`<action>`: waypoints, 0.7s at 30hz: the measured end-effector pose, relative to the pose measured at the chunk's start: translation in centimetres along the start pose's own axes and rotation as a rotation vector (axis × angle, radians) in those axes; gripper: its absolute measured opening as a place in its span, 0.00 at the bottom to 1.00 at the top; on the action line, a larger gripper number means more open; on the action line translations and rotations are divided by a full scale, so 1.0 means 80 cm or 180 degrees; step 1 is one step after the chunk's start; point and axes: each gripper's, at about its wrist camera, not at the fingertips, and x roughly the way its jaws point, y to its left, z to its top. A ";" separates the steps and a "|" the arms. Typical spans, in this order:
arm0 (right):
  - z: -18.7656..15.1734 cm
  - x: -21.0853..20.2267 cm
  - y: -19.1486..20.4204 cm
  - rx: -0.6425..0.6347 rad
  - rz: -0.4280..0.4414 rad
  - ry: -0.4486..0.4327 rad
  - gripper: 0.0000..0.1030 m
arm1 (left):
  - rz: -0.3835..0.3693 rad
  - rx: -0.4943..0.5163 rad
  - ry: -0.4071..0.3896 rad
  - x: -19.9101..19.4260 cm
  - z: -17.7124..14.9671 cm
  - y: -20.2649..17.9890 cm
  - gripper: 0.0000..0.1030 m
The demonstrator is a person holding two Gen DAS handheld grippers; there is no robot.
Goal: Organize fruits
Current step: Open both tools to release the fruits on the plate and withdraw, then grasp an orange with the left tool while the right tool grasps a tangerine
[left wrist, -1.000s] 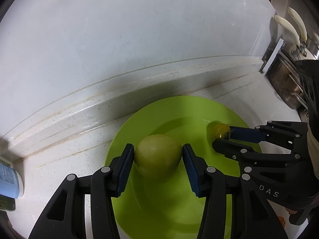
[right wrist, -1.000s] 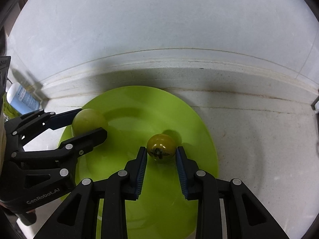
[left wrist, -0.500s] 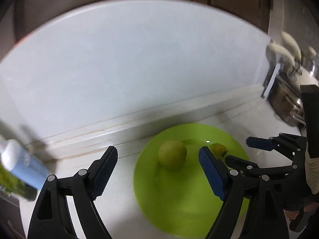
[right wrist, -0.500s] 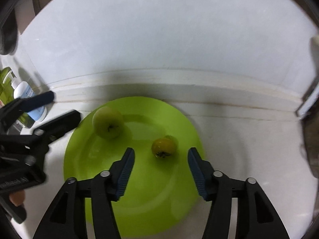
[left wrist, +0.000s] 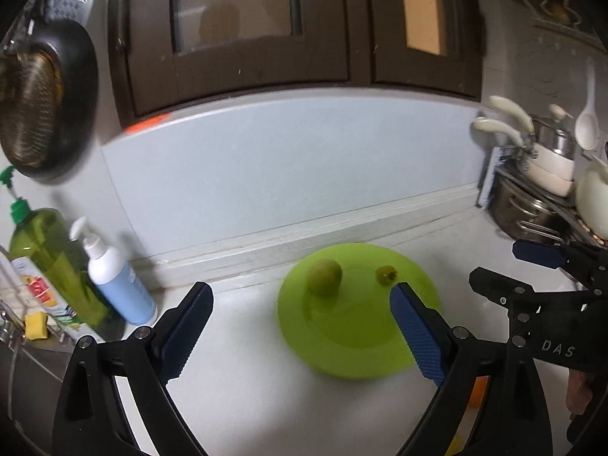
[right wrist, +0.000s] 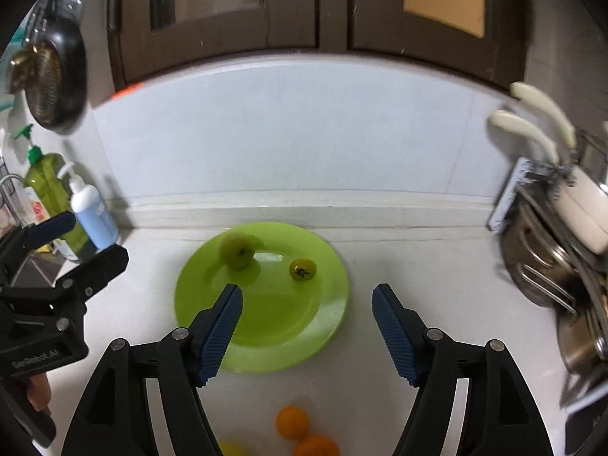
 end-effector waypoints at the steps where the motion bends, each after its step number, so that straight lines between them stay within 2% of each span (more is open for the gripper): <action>1: -0.004 -0.012 -0.001 0.0015 0.0001 -0.0024 0.71 | -0.0024 0.0003 -0.0028 -0.013 -0.003 -0.002 0.93; 12: -0.054 -0.122 0.005 0.0090 -0.0109 -0.0270 0.72 | -0.0186 0.0110 -0.0224 -0.108 -0.024 -0.033 0.95; 21: -0.089 -0.168 0.003 0.0065 -0.0092 -0.0327 0.72 | -0.0235 0.0233 -0.0222 -0.143 -0.057 -0.056 0.95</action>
